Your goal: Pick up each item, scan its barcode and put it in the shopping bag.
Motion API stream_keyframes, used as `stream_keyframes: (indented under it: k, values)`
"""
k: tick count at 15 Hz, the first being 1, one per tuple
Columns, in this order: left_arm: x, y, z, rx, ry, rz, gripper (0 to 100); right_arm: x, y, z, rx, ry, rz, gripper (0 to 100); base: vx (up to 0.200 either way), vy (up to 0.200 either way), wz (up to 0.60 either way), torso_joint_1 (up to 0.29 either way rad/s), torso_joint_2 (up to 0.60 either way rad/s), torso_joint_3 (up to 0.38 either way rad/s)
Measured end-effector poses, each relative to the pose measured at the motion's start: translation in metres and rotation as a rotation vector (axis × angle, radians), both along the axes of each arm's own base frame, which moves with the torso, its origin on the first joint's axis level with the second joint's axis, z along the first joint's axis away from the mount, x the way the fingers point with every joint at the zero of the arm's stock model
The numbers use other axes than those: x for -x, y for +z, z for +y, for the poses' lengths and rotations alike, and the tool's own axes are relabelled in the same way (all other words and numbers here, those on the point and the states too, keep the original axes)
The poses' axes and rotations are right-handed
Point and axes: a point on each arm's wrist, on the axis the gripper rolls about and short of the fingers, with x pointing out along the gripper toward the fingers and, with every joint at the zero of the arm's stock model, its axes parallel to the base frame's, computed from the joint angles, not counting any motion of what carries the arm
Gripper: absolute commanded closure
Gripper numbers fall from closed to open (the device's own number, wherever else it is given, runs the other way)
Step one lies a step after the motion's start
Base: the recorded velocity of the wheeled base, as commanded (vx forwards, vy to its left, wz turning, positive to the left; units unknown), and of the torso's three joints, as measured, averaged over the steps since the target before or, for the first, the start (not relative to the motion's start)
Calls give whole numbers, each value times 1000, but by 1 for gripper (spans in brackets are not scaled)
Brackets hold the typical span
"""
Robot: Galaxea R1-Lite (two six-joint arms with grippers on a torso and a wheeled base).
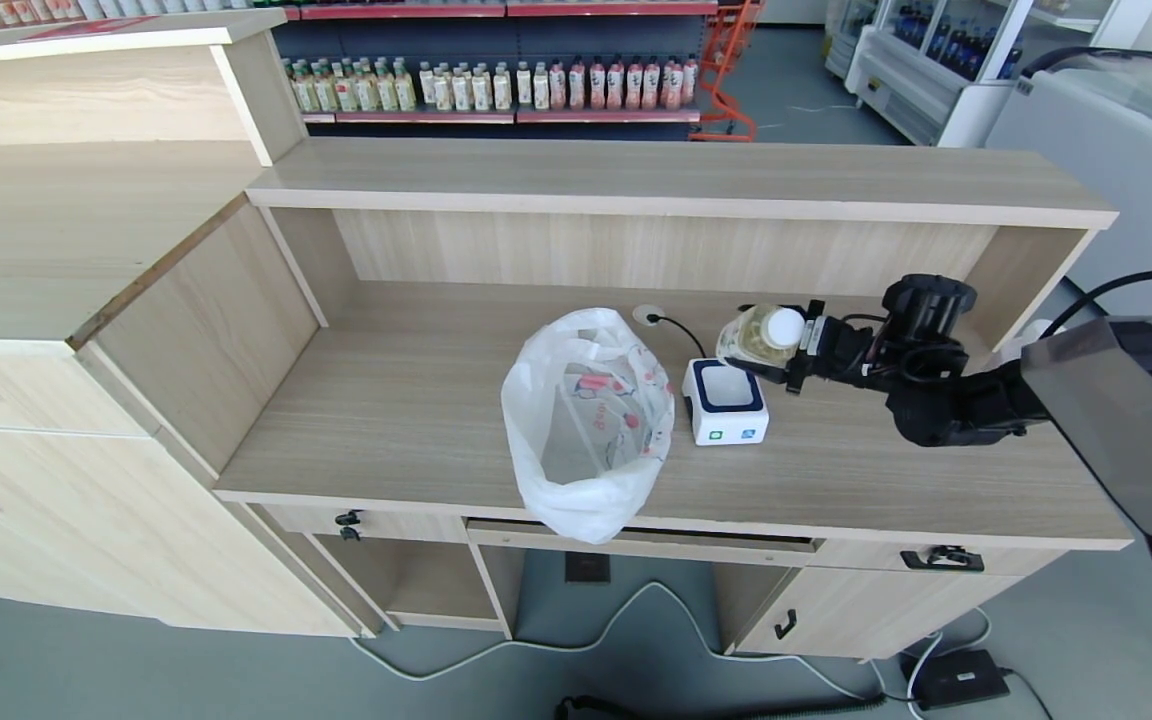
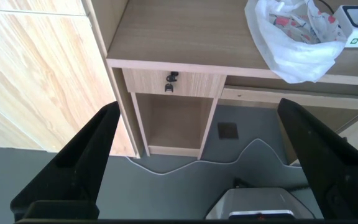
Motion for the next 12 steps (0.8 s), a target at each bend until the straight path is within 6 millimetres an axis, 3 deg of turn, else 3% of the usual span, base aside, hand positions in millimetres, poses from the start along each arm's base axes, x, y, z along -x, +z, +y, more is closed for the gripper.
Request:
stream_keyframes:
  k: [12]
  values:
    - [0, 0, 0, 0, 0, 0, 0, -16, -9, 3, 17, 3, -72, 100, 0, 0, 0, 0, 0, 0]
